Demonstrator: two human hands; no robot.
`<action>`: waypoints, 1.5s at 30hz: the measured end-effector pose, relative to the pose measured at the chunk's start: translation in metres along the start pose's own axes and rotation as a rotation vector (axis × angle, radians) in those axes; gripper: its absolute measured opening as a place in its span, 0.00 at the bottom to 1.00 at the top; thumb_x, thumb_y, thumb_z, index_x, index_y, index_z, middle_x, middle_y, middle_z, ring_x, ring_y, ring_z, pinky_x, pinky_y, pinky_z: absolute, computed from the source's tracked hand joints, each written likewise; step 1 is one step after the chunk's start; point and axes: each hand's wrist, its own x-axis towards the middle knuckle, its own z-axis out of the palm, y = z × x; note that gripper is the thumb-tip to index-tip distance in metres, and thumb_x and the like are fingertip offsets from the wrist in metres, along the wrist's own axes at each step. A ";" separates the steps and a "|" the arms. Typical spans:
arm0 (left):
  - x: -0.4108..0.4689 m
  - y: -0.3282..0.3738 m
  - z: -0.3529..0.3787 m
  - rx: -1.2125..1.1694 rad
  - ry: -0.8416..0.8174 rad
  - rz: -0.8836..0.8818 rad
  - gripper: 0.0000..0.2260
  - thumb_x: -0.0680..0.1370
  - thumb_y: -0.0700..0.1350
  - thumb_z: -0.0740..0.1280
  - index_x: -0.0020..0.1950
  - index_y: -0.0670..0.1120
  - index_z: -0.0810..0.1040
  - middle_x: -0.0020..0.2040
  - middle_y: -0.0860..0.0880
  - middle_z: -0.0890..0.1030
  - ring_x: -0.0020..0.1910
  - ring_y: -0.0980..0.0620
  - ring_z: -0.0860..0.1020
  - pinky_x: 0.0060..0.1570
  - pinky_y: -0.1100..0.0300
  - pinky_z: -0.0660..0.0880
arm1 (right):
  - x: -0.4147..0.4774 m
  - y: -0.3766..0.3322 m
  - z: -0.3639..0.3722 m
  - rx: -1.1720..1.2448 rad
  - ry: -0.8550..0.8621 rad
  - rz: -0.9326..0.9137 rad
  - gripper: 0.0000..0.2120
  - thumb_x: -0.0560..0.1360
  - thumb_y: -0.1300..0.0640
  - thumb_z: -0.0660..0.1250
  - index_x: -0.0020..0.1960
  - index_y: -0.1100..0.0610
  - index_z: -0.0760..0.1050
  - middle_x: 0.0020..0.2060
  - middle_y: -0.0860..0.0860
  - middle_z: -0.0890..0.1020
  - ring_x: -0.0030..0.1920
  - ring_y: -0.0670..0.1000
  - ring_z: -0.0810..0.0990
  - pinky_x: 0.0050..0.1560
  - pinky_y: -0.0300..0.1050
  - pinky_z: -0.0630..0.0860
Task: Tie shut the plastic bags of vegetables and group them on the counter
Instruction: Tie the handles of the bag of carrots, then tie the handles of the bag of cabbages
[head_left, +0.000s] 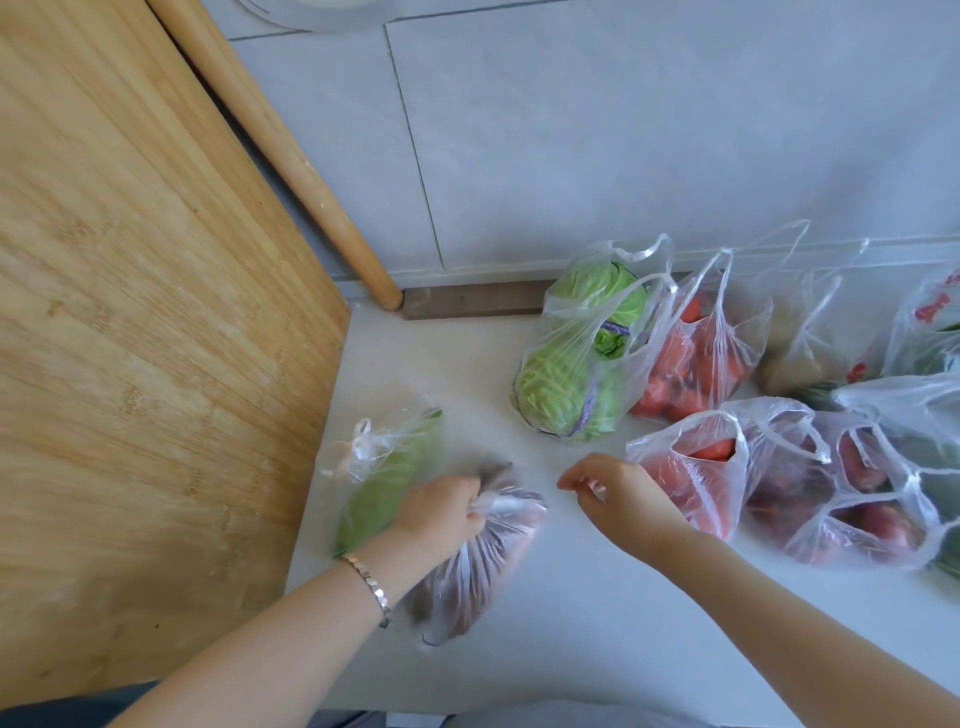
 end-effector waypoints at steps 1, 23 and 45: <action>-0.002 -0.008 -0.002 0.000 -0.015 -0.037 0.14 0.75 0.44 0.62 0.34 0.48 0.60 0.32 0.50 0.69 0.38 0.45 0.71 0.33 0.59 0.62 | 0.002 -0.002 -0.003 -0.008 0.002 -0.004 0.12 0.73 0.66 0.61 0.48 0.57 0.81 0.42 0.45 0.78 0.43 0.44 0.74 0.48 0.33 0.68; 0.092 0.136 -0.129 -0.722 0.516 0.099 0.06 0.78 0.44 0.60 0.42 0.47 0.73 0.34 0.51 0.75 0.35 0.46 0.75 0.35 0.60 0.66 | 0.064 -0.030 -0.148 -0.048 0.647 -0.120 0.17 0.71 0.72 0.60 0.55 0.60 0.77 0.53 0.56 0.76 0.44 0.54 0.76 0.50 0.52 0.77; 0.046 0.051 -0.149 -1.560 0.607 -0.356 0.15 0.76 0.49 0.67 0.36 0.40 0.70 0.33 0.41 0.78 0.28 0.50 0.81 0.27 0.61 0.80 | 0.084 -0.082 -0.133 0.130 0.276 0.087 0.22 0.76 0.55 0.56 0.26 0.55 0.53 0.22 0.50 0.59 0.26 0.50 0.56 0.28 0.43 0.56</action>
